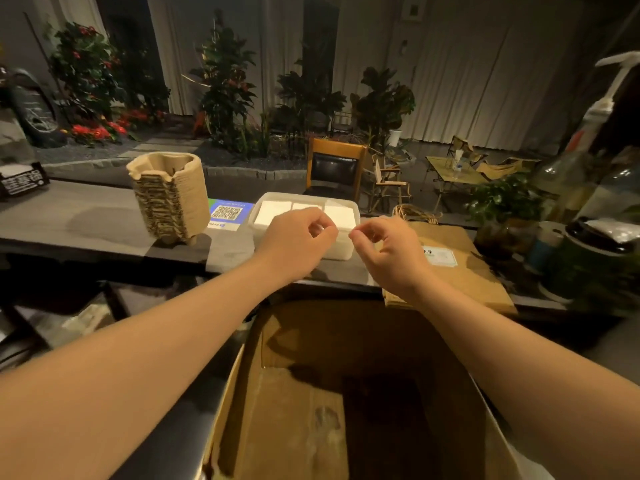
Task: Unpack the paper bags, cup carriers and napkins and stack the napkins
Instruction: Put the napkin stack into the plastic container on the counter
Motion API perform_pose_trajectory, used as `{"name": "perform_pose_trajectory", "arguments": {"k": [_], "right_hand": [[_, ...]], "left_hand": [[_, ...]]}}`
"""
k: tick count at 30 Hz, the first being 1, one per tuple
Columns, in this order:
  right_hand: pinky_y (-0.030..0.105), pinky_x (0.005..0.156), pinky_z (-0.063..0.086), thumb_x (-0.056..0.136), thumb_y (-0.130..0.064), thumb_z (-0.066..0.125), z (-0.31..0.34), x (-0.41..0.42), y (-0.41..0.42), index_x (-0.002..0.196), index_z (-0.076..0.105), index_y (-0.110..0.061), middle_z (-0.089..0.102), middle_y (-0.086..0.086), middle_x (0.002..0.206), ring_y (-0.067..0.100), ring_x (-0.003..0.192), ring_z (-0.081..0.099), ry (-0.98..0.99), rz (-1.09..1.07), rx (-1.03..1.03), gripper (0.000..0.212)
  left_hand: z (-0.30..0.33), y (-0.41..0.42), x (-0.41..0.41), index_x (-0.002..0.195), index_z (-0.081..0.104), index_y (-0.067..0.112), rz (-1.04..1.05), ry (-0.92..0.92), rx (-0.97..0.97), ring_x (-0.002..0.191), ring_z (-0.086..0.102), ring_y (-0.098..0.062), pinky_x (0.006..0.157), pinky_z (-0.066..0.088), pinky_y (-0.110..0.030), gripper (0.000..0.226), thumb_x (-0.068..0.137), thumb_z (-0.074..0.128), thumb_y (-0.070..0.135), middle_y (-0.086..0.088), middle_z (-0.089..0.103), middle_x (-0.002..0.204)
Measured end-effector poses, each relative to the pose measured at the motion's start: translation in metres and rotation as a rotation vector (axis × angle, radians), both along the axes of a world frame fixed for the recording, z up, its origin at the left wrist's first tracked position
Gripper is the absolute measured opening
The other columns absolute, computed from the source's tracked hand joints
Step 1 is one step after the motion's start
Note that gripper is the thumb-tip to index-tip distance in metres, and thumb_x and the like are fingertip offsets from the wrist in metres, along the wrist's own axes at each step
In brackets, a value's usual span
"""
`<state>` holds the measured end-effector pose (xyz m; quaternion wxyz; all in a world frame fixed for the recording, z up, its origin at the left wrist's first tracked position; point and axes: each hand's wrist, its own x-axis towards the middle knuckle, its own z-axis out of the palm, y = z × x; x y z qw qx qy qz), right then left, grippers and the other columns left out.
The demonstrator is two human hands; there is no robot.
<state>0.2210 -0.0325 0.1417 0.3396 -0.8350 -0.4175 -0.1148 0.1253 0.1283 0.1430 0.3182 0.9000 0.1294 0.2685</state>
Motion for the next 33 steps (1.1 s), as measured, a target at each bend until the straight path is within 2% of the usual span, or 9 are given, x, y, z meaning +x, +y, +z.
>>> {"name": "perform_pose_trajectory", "arguments": {"k": [4, 10, 15, 18, 20, 24, 27, 30, 33], "right_hand": [[0.019, 0.065, 0.043, 0.102, -0.035, 0.056, -0.011, -0.062, -0.040, 0.095, 0.070, -0.022, 0.060, -0.017, 0.083, 0.002, 0.080, 0.056, 0.059, 0.086, 0.029, 0.020], [0.035, 0.080, 0.051, 0.100, -0.038, 0.056, -0.076, -0.135, -0.093, 0.093, 0.073, -0.022, 0.065, -0.013, 0.086, 0.006, 0.086, 0.055, -0.079, 0.129, 0.031, 0.025], [0.039, 0.070, 0.046, 0.101, -0.033, 0.055, -0.145, -0.182, -0.123, 0.084, 0.073, -0.015, 0.065, -0.003, 0.077, 0.013, 0.078, 0.053, -0.258, 0.245, 0.139, 0.030], [0.043, 0.064, 0.043, 0.101, -0.031, 0.055, -0.194, -0.204, -0.134, 0.083, 0.073, -0.010, 0.065, 0.002, 0.076, 0.020, 0.076, 0.054, -0.355, 0.291, 0.199, 0.033], [0.040, 0.063, 0.042, 0.099, -0.027, 0.057, -0.228, -0.220, -0.139, 0.081, 0.073, -0.009, 0.063, 0.004, 0.075, 0.022, 0.074, 0.053, -0.403, 0.349, 0.203, 0.030], [0.031, 0.066, 0.045, 0.096, -0.029, 0.059, -0.292, -0.247, -0.146, 0.091, 0.071, -0.015, 0.062, 0.000, 0.082, 0.015, 0.076, 0.052, -0.262, 0.423, 0.009, 0.019], [0.035, 0.091, 0.050, 0.100, -0.040, 0.055, -0.333, -0.260, -0.140, 0.122, 0.063, -0.027, 0.062, -0.007, 0.112, 0.008, 0.101, 0.053, 0.052, 0.315, -0.295, 0.026], [0.031, 0.110, 0.038, 0.100, -0.051, 0.052, -0.354, -0.272, -0.127, 0.143, 0.047, -0.039, 0.048, -0.015, 0.143, 0.007, 0.130, 0.042, 0.142, 0.293, -0.393, 0.046], [0.034, 0.116, 0.023, 0.101, -0.054, 0.048, -0.360, -0.282, -0.116, 0.146, 0.046, -0.040, 0.043, -0.017, 0.152, 0.007, 0.141, 0.034, 0.151, 0.316, -0.447, 0.047]], "left_hand": [[-0.015, -0.028, -0.057, 0.103, 0.069, 0.030, -0.040, -0.035, -0.013, 0.090, 0.060, -0.002, 0.073, 0.045, -0.020, 0.015, 0.102, 0.059, 0.042, 0.018, 0.065, 0.092], [-0.073, -0.079, -0.148, 0.102, 0.071, 0.026, -0.097, -0.128, -0.038, 0.084, 0.061, -0.006, 0.072, 0.049, -0.021, 0.013, 0.102, 0.060, 0.035, 0.017, 0.063, 0.087], [-0.143, -0.112, -0.215, 0.101, 0.070, 0.022, -0.072, -0.316, 0.079, 0.083, 0.055, -0.002, 0.073, 0.045, -0.016, 0.018, 0.101, 0.056, 0.033, 0.031, 0.053, 0.090], [-0.198, -0.127, -0.250, 0.094, 0.070, 0.011, -0.049, -0.468, 0.121, 0.083, 0.053, -0.001, 0.075, 0.047, -0.017, 0.020, 0.100, 0.056, 0.025, 0.019, 0.055, 0.091], [-0.241, -0.134, -0.272, 0.091, 0.068, 0.012, -0.072, -0.466, 0.114, 0.083, 0.053, -0.001, 0.075, 0.047, -0.015, 0.019, 0.099, 0.055, 0.024, 0.018, 0.053, 0.092], [-0.315, -0.135, -0.292, 0.093, 0.064, 0.034, -0.017, -0.118, 0.044, 0.091, 0.056, -0.002, 0.079, 0.044, -0.019, 0.009, 0.099, 0.057, 0.035, 0.023, 0.059, 0.091], [-0.344, -0.127, -0.294, 0.103, 0.065, 0.036, 0.158, 0.205, 0.015, 0.108, 0.051, -0.010, 0.094, 0.048, -0.032, 0.007, 0.102, 0.059, 0.034, 0.015, 0.062, 0.110], [-0.357, -0.119, -0.290, 0.124, 0.060, 0.037, 0.265, 0.458, 0.058, 0.123, 0.051, -0.020, 0.103, 0.047, -0.039, 0.028, 0.100, 0.054, 0.051, 0.005, 0.056, 0.135], [-0.370, -0.121, -0.287, 0.143, 0.047, 0.037, 0.263, 0.602, 0.128, 0.137, 0.042, -0.025, 0.111, 0.041, -0.044, 0.055, 0.095, 0.050, 0.065, 0.003, 0.044, 0.151]]}}
